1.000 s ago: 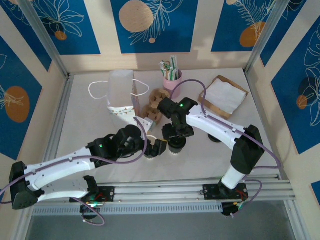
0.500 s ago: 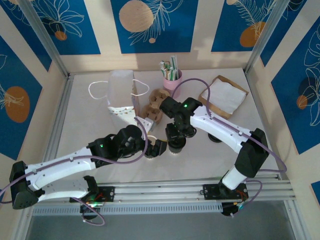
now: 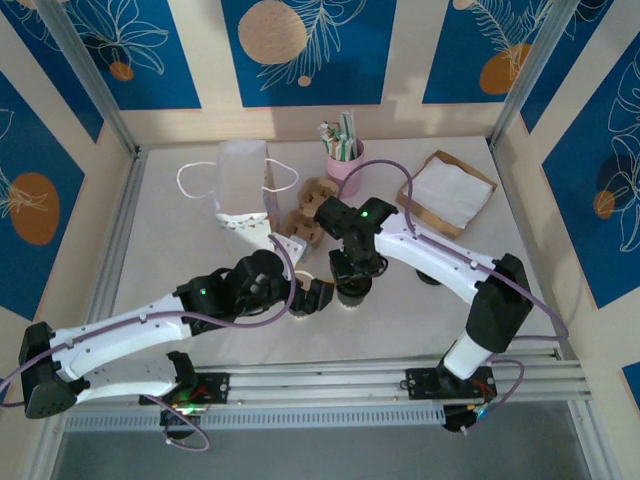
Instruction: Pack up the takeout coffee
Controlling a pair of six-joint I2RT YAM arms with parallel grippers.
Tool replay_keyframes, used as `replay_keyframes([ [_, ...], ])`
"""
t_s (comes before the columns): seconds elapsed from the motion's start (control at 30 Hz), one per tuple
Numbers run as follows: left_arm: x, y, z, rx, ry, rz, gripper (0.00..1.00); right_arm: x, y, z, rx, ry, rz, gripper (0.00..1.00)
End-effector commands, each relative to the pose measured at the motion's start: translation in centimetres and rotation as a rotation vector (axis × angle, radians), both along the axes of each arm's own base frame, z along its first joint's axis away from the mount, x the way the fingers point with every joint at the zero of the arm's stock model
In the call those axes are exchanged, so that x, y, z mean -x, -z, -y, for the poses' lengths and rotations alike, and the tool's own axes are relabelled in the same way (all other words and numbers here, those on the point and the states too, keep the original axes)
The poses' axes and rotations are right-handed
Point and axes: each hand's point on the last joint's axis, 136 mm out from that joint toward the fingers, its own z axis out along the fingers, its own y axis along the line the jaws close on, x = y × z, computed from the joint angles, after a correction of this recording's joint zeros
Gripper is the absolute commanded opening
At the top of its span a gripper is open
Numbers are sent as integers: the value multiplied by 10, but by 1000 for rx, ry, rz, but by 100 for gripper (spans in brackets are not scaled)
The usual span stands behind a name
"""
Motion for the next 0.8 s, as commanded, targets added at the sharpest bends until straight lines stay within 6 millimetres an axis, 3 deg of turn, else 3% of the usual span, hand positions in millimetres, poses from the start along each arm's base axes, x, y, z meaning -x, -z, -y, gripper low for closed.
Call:
replay_keyframes([
  [0.0,-1,-9,2,28,-8,26,100,10,14,1,23,-11,-57,48],
  [0.27,-1,-9,2,30,-9,25,100,21,34,10,77,-6,-101,48],
  [0.4,-1,-9,3,30,-8,26,100,22,33,13,86,-3,-98,48],
  [0.63,-1,-12,2,36,-10,28,100,15,2,3,30,-16,-36,52],
  [0.77,-2,-14,1,40,-17,33,100,11,-19,-5,-20,-25,8,60],
])
